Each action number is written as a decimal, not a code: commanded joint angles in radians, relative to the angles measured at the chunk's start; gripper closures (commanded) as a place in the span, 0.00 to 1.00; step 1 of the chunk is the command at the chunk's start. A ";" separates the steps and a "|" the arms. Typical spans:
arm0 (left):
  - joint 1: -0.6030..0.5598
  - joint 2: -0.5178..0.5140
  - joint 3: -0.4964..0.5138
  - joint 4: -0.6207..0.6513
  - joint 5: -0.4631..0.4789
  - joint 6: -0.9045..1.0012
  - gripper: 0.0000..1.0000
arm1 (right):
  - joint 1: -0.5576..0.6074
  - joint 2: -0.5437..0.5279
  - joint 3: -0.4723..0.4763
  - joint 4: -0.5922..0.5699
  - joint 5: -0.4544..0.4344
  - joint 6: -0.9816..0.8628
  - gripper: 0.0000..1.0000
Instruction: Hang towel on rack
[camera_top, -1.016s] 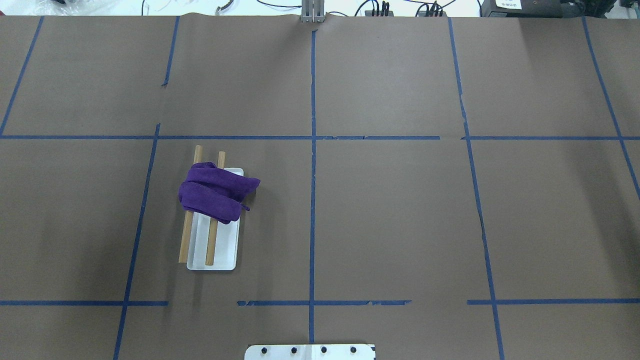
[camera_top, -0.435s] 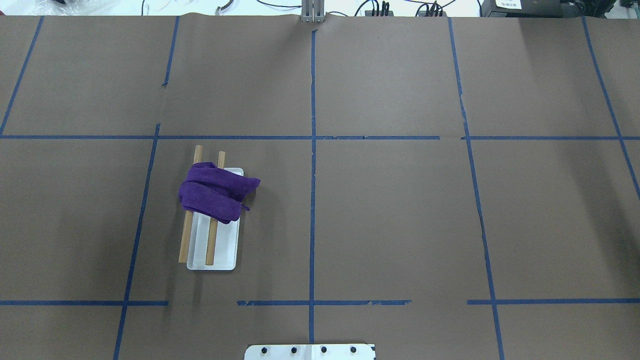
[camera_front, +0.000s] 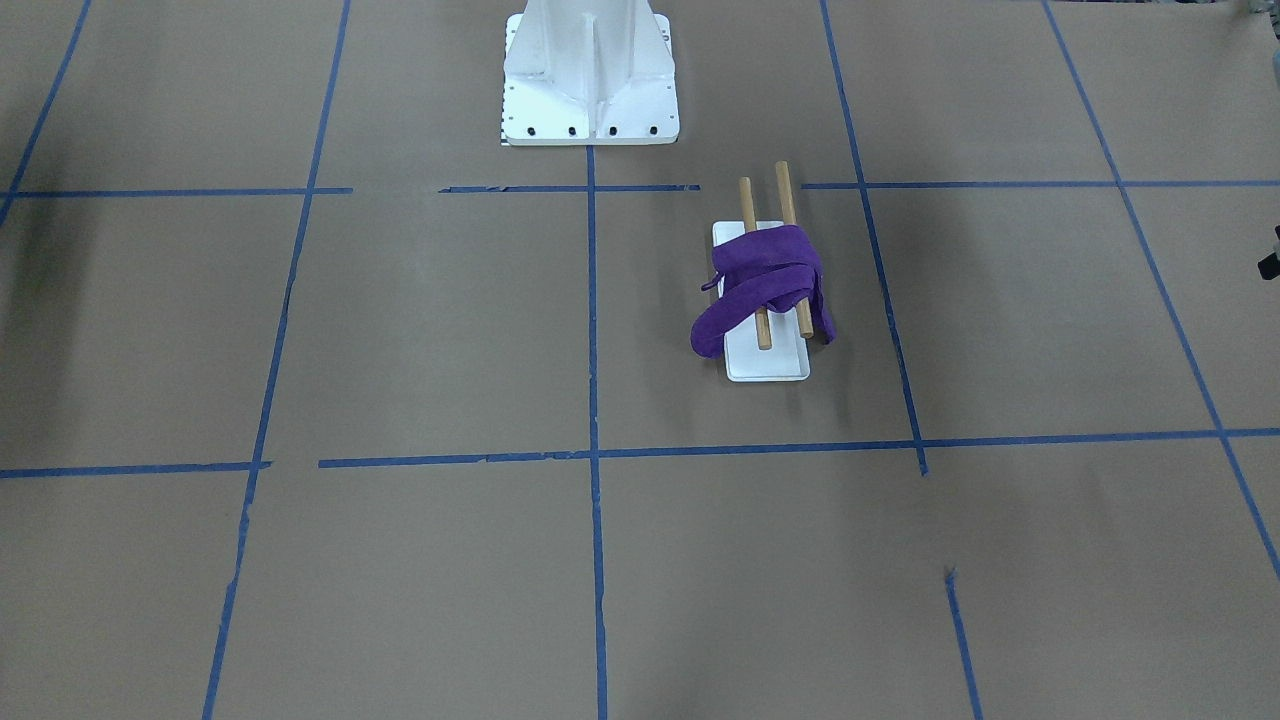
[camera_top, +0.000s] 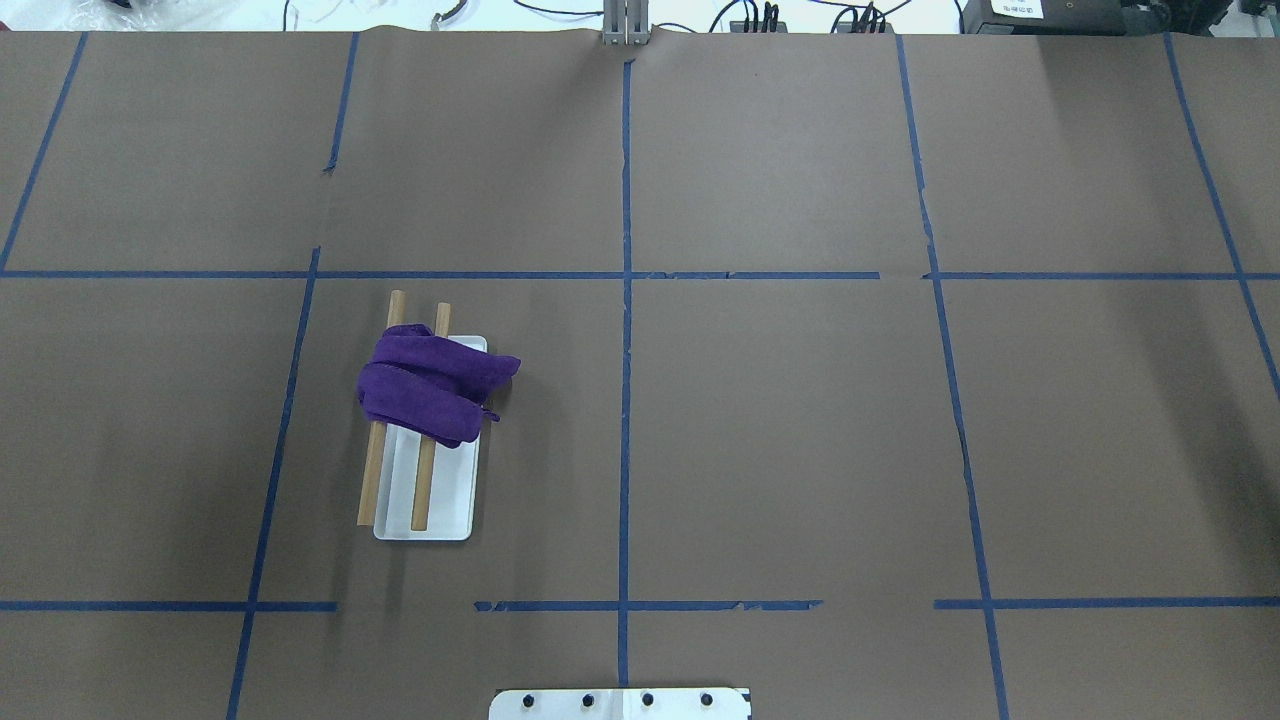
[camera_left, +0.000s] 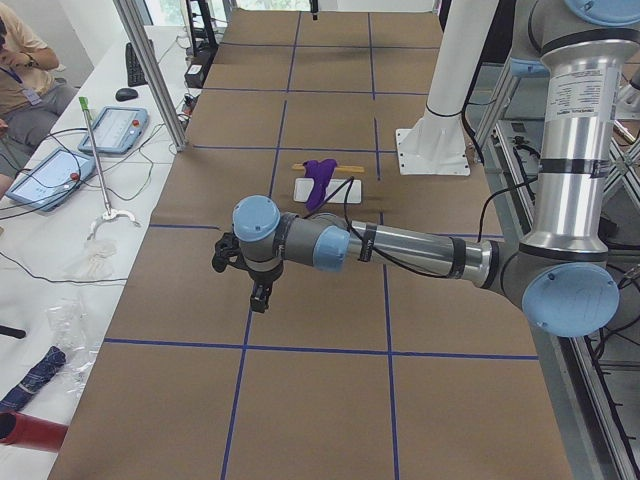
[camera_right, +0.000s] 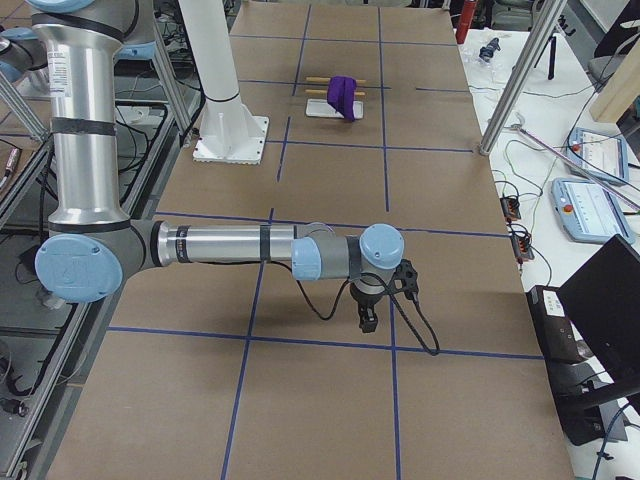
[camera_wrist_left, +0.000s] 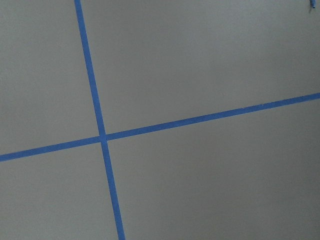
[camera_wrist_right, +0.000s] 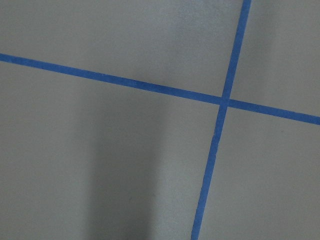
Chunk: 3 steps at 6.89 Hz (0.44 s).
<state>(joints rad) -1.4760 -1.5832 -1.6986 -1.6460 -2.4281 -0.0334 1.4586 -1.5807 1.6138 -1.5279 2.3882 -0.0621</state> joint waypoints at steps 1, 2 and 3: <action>0.002 0.003 0.001 0.000 0.001 0.001 0.00 | -0.003 0.007 0.000 0.000 -0.001 0.005 0.00; 0.002 0.008 0.028 0.002 0.001 0.001 0.00 | -0.003 0.016 -0.002 0.000 0.000 0.005 0.00; 0.000 0.009 0.017 0.002 0.001 0.001 0.00 | -0.003 0.024 -0.008 -0.001 0.003 0.005 0.00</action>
<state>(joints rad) -1.4743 -1.5770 -1.6816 -1.6451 -2.4268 -0.0323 1.4558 -1.5663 1.6110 -1.5282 2.3885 -0.0573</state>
